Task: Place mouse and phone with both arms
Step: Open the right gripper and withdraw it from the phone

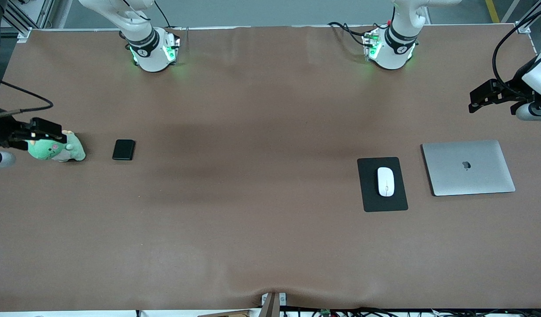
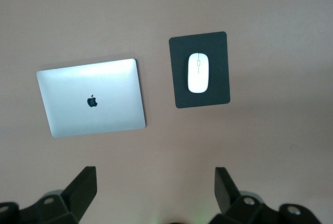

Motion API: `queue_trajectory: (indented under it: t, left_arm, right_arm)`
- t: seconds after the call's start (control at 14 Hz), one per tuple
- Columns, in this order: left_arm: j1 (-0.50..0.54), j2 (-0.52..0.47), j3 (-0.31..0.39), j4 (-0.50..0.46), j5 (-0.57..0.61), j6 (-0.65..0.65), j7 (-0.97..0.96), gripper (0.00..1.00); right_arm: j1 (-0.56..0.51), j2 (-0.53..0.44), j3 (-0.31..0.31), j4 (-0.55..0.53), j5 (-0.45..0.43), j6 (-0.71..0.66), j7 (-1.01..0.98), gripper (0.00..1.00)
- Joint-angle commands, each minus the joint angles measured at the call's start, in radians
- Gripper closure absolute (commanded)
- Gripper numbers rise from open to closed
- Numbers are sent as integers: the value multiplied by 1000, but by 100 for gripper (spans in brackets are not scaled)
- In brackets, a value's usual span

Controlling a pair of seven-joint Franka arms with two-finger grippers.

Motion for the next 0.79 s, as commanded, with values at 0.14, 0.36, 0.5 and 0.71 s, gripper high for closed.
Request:
queue_trajectory:
  t: [0.14, 0.36, 0.5, 0.71]
  left_arm:
    - [5, -11, -7, 0, 23, -14, 16, 0]
    - [5, -13, -10, 2, 23, -14, 19, 0]
    - [4, -14, -12, 0, 23, -17, 21, 0]
    - [3, -16, -10, 0, 23, -28, 22, 0]
  right_arm:
    - [50, -110, -56, -25, 2, -81, 5, 0]
    - [55, -211, -94, -153, 8, -68, 5, 0]
    - [82, -272, -95, -226, 2, -51, 9, 0]
    - [82, -337, -100, -323, 2, 1, 9, 0]
